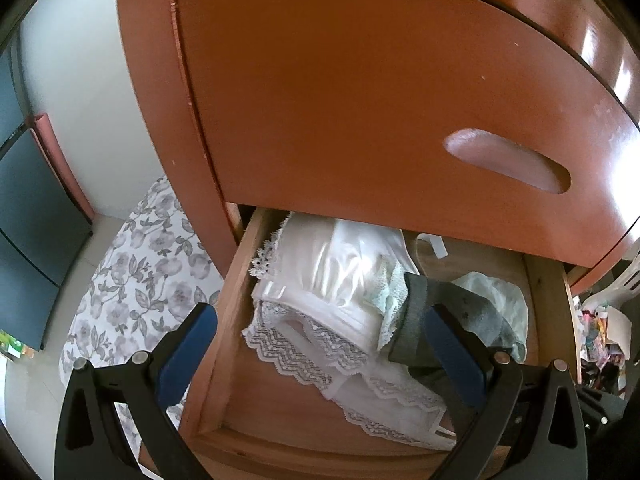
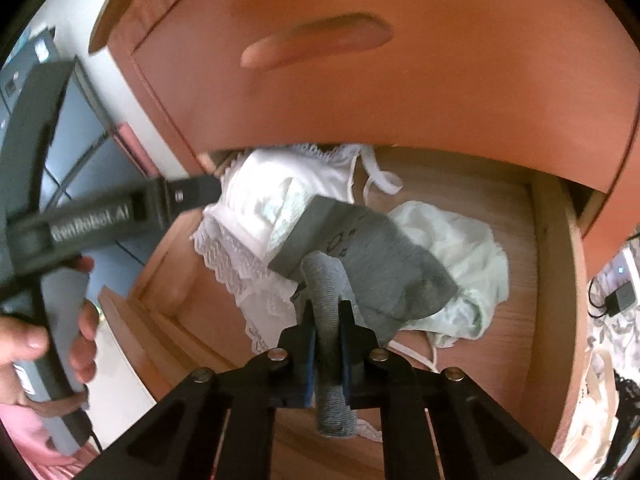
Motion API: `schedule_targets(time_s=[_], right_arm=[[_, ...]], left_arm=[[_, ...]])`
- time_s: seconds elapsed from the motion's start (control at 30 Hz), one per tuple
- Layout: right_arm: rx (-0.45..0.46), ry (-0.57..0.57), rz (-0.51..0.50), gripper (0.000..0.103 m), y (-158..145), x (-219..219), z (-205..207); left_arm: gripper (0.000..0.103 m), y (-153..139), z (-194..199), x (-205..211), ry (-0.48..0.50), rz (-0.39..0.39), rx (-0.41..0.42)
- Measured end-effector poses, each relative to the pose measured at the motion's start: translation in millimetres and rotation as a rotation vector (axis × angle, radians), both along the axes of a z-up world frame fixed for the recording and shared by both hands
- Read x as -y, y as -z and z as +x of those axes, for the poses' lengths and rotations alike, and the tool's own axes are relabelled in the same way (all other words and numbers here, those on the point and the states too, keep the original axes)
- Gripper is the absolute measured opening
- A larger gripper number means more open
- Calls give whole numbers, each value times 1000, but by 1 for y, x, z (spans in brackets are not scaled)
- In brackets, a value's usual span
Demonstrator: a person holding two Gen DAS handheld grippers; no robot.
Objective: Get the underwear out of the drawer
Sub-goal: 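Lift the grey sock up out of the pile with the right gripper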
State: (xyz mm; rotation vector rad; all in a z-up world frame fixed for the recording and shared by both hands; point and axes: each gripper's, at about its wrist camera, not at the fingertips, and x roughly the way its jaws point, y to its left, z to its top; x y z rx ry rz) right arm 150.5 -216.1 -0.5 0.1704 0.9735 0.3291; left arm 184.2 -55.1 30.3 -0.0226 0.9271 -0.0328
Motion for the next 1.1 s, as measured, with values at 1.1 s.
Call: schedule_targets(time_s=[1.1], right_arm=[[330,227,152,9,-85,80,-46]], left_arm=[[103,8,8,7,49,-102,-49]])
